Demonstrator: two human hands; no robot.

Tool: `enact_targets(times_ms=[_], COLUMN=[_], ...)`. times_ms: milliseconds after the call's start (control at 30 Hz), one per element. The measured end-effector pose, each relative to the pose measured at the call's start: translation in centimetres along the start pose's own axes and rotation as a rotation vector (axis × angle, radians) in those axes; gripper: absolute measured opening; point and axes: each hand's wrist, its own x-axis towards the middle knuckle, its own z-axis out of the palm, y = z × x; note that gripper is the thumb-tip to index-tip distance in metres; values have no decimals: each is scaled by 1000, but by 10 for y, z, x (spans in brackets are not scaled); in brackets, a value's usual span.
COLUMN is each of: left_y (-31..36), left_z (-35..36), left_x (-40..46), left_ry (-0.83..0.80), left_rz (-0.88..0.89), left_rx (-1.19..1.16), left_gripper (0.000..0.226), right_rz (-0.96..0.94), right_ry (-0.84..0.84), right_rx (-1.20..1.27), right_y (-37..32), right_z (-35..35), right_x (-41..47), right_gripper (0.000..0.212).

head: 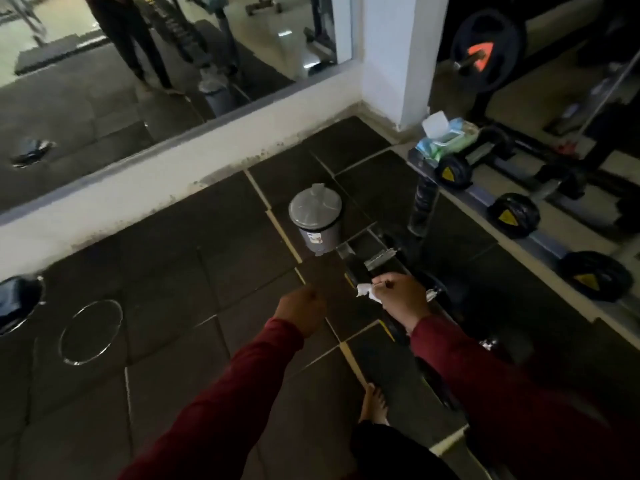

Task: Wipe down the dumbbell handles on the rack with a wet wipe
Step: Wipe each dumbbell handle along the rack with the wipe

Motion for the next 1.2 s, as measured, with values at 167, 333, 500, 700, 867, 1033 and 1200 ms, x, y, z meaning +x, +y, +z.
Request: enact_targets(times_ms=[167, 333, 500, 700, 867, 1033, 1200], left_y=[21, 30, 28, 5, -16, -32, -45], left_z=[1, 14, 46, 109, 167, 219, 240], left_x=[109, 220, 334, 439, 484, 509, 508], left_ry=[-176, -365, -478, -627, -470, -296, -163], left_rz=[17, 34, 91, 85, -97, -272, -307], left_rx=[94, 175, 322, 464, 325, 251, 180], left_gripper=[25, 25, 35, 27, 41, 53, 46], right_rz=[211, 431, 639, 796, 989, 931, 863], right_ry=[65, 150, 259, 280, 227, 196, 92], right_rx=[118, 166, 286, 130, 204, 122, -41], right_y=[9, 30, 50, 94, 138, 173, 192], right_z=[10, 23, 45, 93, 120, 142, 147], right_x=[87, 161, 226, 291, 337, 364, 387], right_gripper=[23, 16, 16, 29, 35, 21, 21])
